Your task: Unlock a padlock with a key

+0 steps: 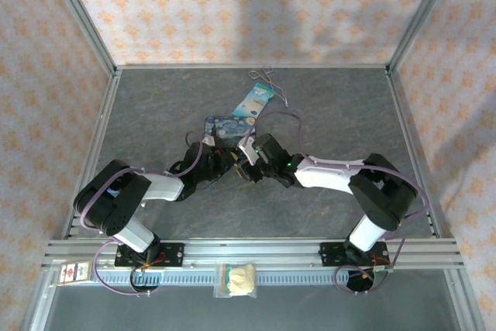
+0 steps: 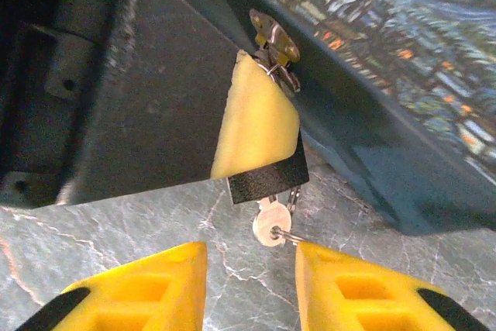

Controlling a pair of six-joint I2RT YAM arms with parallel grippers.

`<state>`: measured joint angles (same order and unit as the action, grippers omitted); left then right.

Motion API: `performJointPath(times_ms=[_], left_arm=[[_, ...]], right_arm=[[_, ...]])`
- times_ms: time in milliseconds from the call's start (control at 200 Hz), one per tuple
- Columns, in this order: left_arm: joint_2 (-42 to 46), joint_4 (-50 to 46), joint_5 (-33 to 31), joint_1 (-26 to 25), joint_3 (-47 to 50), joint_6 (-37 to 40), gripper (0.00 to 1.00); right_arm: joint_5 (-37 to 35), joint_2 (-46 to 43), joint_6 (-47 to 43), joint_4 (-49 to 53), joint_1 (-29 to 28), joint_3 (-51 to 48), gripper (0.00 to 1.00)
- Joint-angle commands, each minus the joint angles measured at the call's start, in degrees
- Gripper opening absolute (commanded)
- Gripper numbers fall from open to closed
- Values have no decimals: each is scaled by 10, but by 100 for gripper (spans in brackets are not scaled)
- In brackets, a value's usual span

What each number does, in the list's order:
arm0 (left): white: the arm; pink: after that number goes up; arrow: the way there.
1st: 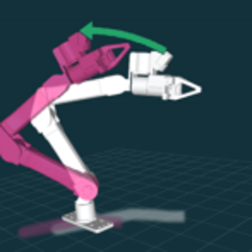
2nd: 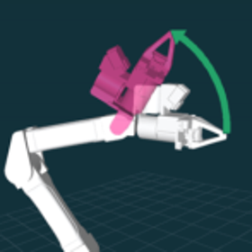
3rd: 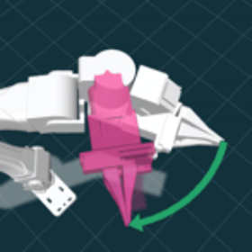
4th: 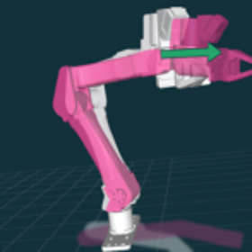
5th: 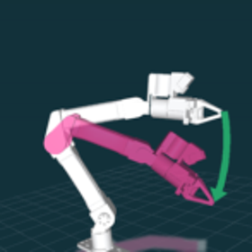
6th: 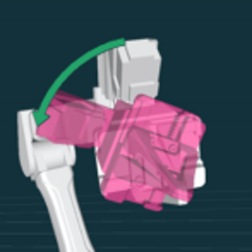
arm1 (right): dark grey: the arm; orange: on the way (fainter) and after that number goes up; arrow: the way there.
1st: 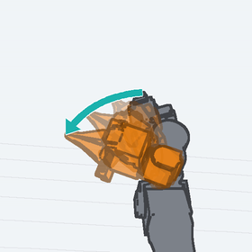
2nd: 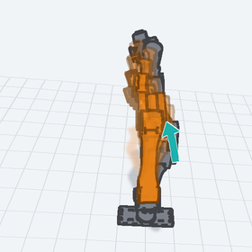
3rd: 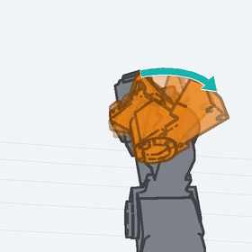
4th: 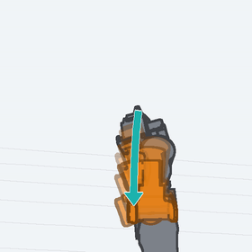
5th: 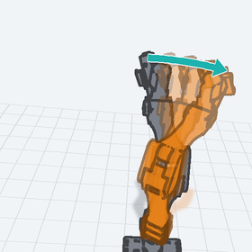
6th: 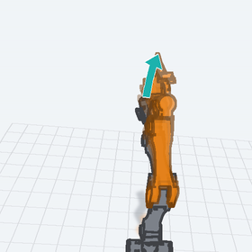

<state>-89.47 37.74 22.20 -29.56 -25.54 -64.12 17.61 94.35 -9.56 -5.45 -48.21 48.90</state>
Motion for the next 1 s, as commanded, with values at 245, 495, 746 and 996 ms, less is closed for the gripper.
performJointPath(times_ms=[245,495,746,996], left_arm=[[24,24,34,7,-12,-29,0],[35,27,44,12,-12,-42,0],[49,24,55,16,-12,-48,0],[62,-2,67,17,-19,-36,0]], right_arm=[[-34,33,-48,-12,4,24,36],[-28,32,-65,-36,3,7,40],[-63,37,-84,-41,2,-3,39],[-84,32,-83,-74,2,-10,34]])
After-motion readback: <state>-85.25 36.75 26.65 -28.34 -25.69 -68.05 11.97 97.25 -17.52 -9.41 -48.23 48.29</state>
